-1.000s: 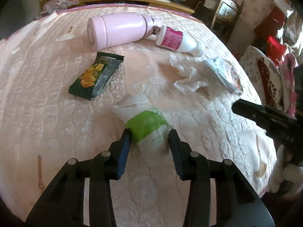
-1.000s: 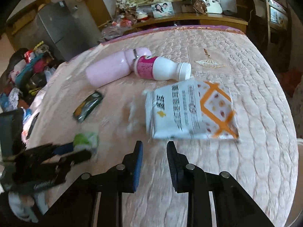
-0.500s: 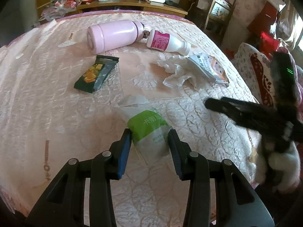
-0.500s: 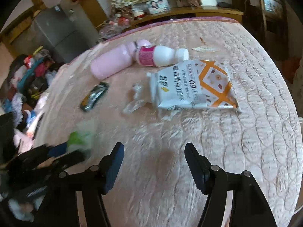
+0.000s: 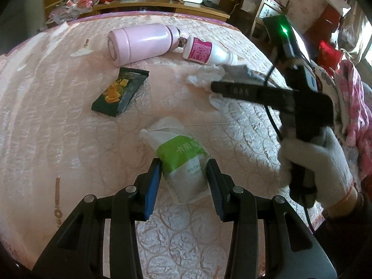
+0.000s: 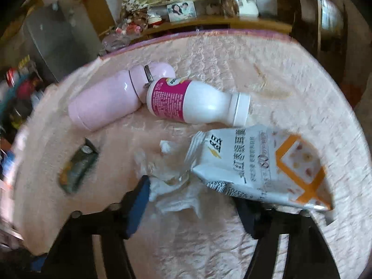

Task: Collect trash
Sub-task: 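Grasp the white-green packet with the left gripper while the right grasps the white crumpled tissue, then carry packet and tissue over the white bucket and open both grippers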

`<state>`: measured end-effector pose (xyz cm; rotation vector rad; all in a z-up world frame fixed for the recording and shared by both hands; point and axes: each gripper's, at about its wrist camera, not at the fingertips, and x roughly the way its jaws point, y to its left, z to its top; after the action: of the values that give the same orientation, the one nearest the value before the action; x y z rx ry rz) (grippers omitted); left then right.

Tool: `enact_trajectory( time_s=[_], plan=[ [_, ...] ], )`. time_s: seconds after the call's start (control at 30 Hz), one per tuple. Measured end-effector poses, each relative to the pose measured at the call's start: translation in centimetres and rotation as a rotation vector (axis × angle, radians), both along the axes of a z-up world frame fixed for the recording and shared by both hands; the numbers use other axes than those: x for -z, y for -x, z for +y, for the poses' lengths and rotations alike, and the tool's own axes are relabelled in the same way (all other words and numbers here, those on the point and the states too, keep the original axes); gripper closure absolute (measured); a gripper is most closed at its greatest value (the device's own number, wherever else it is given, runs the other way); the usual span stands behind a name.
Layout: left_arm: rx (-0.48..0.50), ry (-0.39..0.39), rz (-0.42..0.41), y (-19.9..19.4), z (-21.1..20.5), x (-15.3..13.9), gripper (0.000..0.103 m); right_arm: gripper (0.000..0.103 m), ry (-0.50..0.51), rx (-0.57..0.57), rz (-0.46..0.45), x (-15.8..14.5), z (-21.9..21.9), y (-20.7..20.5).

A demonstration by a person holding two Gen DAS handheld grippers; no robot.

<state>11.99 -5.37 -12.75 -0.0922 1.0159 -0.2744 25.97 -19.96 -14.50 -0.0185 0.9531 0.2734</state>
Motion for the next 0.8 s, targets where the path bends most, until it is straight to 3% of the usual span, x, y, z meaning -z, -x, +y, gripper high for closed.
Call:
enact_trajectory(
  time_s=[0.07, 0.13, 0.23, 0.53, 0.8],
  plan=[
    [0.001, 0.001, -0.001, -0.1, -0.1, 0.0, 0.065, 0.079, -0.013, -0.032, 0.003, -0.3, -0.2, 1.0],
    [0.002, 0.009, -0.003, 0.0, -0.2, -0.1, 0.065, 0.085, -0.066, -0.057, 0.029, -0.6, -0.8, 2.2],
    [0.002, 0.011, -0.012, 0.2, -0.4, -0.4, 0.065, 0.085, -0.158, -0.121, 0.042, -2.1, -1.9, 5.4],
    [0.028, -0.005, -0.041, 1.6, -2.2, -1.6, 0.065, 0.085, -0.175, -0.119, -0.028, -5.2, -6.8, 13.4],
    [0.055, -0.004, -0.034, 2.2, -3.7, -1.7, 0.065, 0.085, -0.137, -0.114, 0.028, -4.8, -10.0, 17.7]
  ],
)
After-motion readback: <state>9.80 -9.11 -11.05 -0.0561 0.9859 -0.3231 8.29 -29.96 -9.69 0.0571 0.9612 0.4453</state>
